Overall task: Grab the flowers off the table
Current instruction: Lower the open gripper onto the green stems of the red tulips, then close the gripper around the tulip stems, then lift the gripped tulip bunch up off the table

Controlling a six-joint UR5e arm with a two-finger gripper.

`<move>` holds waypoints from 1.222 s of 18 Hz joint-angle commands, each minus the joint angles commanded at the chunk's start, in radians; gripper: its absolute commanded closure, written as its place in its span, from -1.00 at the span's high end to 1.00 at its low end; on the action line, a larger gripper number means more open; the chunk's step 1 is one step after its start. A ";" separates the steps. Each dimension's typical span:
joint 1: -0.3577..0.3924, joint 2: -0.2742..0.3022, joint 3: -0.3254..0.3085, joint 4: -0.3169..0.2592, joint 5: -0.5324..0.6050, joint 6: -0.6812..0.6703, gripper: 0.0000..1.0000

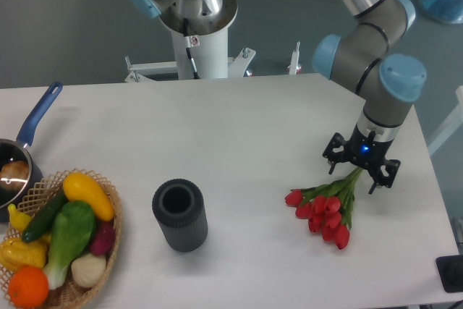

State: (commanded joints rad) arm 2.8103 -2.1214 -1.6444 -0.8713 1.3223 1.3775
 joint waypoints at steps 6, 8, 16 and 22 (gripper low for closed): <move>-0.014 -0.029 0.011 0.003 -0.002 0.009 -0.03; -0.012 -0.029 0.014 0.005 -0.003 0.006 -0.73; 0.032 0.032 0.040 -0.008 -0.037 -0.103 -1.00; 0.048 0.049 0.124 -0.063 -0.035 -0.120 -1.00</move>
State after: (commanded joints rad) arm 2.8579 -2.0724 -1.5203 -0.9341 1.2870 1.2579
